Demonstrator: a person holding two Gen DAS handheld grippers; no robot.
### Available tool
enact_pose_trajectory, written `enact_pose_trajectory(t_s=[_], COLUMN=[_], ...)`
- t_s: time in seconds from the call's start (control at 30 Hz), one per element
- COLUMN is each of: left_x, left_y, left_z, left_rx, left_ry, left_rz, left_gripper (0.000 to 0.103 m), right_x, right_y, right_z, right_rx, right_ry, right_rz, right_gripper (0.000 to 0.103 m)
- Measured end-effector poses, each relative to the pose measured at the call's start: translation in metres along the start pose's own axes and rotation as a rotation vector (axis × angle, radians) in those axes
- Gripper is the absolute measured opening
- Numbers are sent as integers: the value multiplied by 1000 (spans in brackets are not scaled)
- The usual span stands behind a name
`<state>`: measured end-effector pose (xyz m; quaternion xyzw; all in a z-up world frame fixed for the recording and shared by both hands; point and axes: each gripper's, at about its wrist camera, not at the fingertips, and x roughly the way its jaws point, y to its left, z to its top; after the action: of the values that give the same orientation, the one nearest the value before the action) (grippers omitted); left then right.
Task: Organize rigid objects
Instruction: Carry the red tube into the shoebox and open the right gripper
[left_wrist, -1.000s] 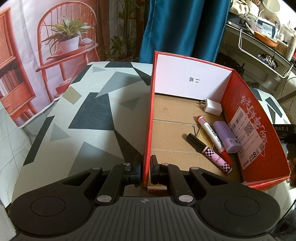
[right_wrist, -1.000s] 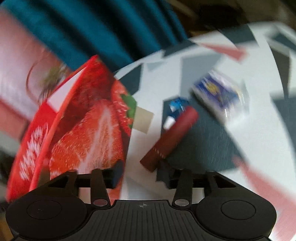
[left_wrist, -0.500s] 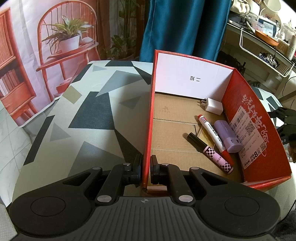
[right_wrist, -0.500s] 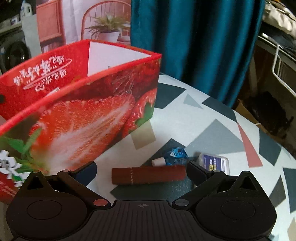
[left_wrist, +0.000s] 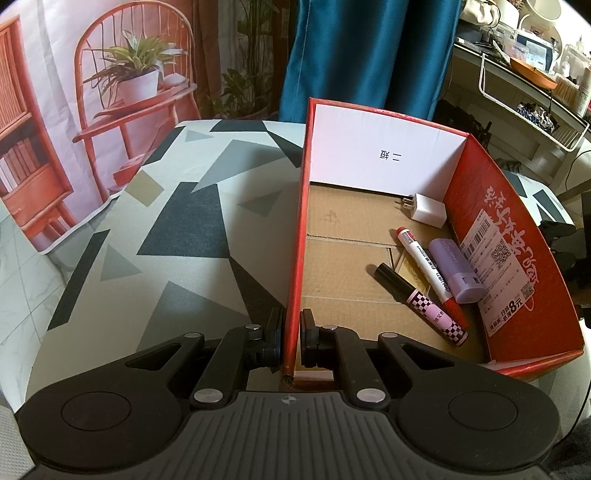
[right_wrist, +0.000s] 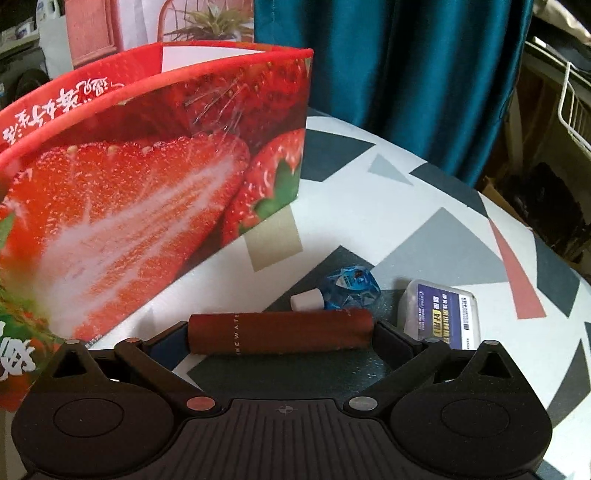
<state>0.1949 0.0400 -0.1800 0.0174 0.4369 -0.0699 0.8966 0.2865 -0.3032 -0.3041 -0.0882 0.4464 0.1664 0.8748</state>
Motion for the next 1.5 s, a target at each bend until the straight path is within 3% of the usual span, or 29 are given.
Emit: enact_pose_trajectory(t_s=[0.33,0.6,0.9,1.23,1.5], left_x=[0,-1,-1,-1,-1], left_y=[1,0,1,1,1], left_z=[0,1,1,1,0], left_rx=[4,11,5,5,6], left_ry=[-1,-1,-6,-9,-9], left_rz=[1,3,-4,-6,-4], left_gripper=[10,10,10,10,10], right_x=[-27,-77,-114,-106,-77], right_y=[9,27,39,64,92], right_z=[-4,4,19,49,61], right_rx=[29,31,36,31,-10], right_ry=[-97,-274,-406,-451,-424], right_rz=[-2,5,18,71,20], right_gripper=[98,98,98,98,98])
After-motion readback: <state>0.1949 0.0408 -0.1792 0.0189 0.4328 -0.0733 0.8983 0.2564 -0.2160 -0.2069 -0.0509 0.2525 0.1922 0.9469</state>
